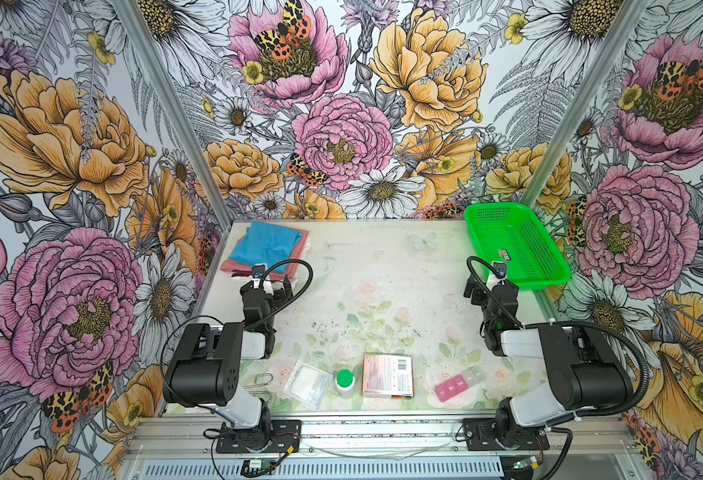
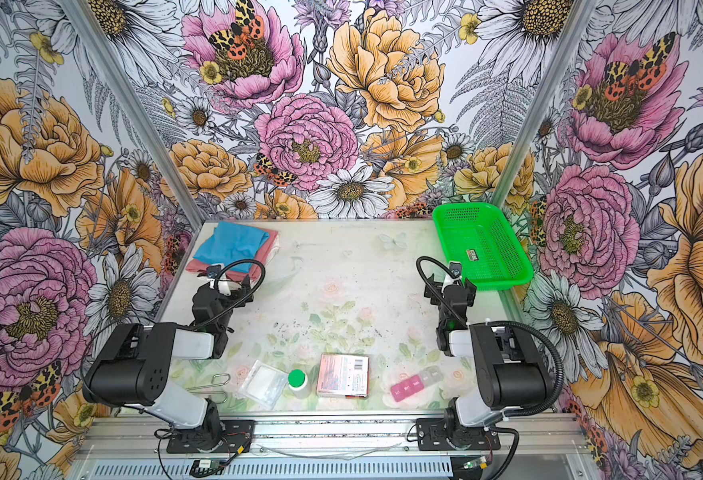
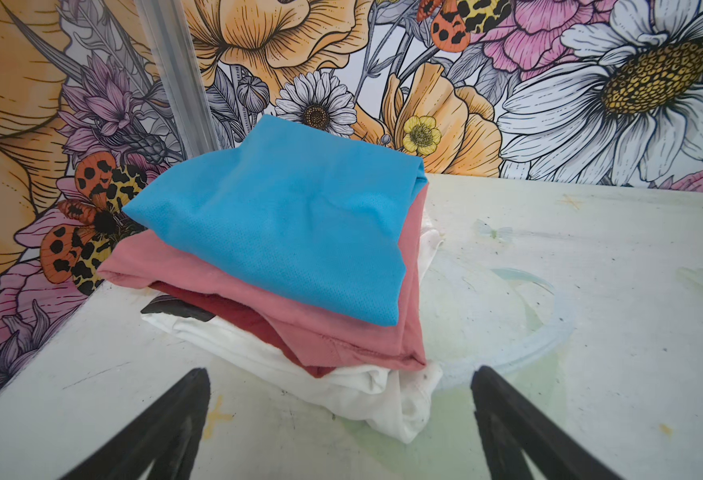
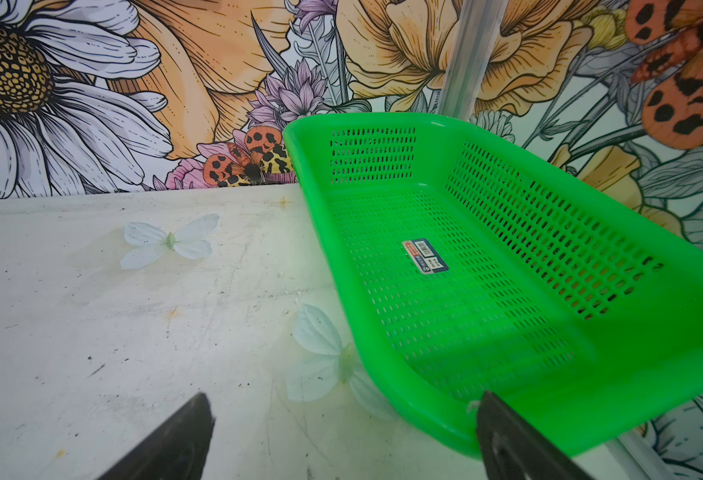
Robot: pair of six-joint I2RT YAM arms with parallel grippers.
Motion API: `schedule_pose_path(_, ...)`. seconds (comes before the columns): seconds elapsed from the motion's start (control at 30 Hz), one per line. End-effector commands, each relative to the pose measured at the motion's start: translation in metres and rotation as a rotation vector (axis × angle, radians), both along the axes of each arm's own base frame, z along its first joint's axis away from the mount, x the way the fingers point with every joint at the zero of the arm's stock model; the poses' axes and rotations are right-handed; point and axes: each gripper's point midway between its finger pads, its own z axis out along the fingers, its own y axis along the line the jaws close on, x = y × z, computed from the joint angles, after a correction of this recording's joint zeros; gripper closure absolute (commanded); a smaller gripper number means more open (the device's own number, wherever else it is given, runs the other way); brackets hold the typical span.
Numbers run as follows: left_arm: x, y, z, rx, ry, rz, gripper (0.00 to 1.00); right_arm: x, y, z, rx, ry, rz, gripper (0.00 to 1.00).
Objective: Fold and stack the t-shirts
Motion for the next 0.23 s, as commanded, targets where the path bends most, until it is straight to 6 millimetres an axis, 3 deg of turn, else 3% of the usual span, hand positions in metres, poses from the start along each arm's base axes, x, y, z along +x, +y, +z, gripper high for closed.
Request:
schedule_pose_path(0.0,0.0043,-0.0003,0.0115,-0.017,-0.030,-0.011,0.01,0.0015,0.0001,0.0028,0.016,-0.024,0.002,0.00)
schedule_pose_path(0.2,0.0039,-0.0001,0.0114,-0.017,-0.030,-0.009,0.01,0.0012,0.0000,0.0025,0.015,-0.023,0.002,0.01)
